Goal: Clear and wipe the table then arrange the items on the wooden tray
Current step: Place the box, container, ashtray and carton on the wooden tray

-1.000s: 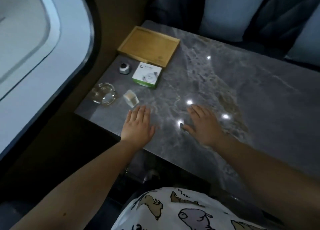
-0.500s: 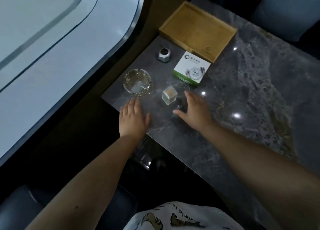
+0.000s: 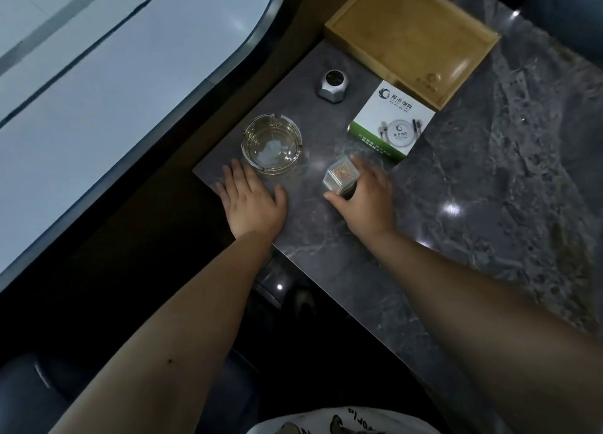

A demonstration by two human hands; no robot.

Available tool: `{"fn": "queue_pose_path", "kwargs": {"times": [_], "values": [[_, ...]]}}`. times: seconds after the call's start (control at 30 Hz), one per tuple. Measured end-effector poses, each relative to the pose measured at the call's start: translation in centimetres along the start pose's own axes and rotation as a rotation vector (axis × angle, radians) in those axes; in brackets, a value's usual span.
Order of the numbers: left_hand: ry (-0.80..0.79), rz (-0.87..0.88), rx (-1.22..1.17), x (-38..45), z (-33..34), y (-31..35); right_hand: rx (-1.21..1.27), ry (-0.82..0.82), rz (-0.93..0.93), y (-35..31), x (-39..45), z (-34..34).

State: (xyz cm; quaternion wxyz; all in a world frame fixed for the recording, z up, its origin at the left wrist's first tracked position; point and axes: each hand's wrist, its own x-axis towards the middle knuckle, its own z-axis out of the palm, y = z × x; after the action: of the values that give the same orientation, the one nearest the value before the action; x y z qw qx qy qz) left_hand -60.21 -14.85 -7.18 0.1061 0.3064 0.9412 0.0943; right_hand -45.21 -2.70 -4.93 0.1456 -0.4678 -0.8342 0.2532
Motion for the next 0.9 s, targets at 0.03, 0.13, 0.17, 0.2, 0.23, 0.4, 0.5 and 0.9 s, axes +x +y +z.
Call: {"fn": "queue_pose_path", "kwargs": {"times": [0.03, 0.13, 0.17, 0.2, 0.23, 0.4, 0.5, 0.9], "values": [[0.004, -0.011, -0.001, 0.0, 0.1, 0.1, 0.012, 0.005, -0.001, 0.1, 0.0, 0.0], [0.007, -0.044, -0.020, 0.3, 0.0, 0.6, 0.017, -0.005, -0.023, 0.6, 0.3, 0.0], [0.007, -0.055, -0.029, 0.3, -0.1, 0.8, 0.020, -0.009, -0.027, 0.7, 0.4, -0.1], [0.008, -0.063, -0.032, 0.3, -0.1, 0.9, 0.026, -0.013, -0.028, 0.8, 0.5, -0.1], [0.010, -0.068, -0.028, 0.3, -0.1, 1.0, 0.031, -0.016, -0.032, 0.8, 0.6, -0.2], [0.013, -0.077, 0.017, 0.2, 0.0, 1.2, 0.069, -0.063, -0.026, 1.0, 0.8, -0.8], [0.024, -0.073, 0.022, 0.2, 0.1, 1.2, 0.120, -0.098, -0.005, 0.6, 0.9, -1.4], [0.051, -0.098, 0.048, 0.5, 0.8, 1.1, 0.397, 0.160, 0.041, -2.5, 22.4, -5.5]]}}
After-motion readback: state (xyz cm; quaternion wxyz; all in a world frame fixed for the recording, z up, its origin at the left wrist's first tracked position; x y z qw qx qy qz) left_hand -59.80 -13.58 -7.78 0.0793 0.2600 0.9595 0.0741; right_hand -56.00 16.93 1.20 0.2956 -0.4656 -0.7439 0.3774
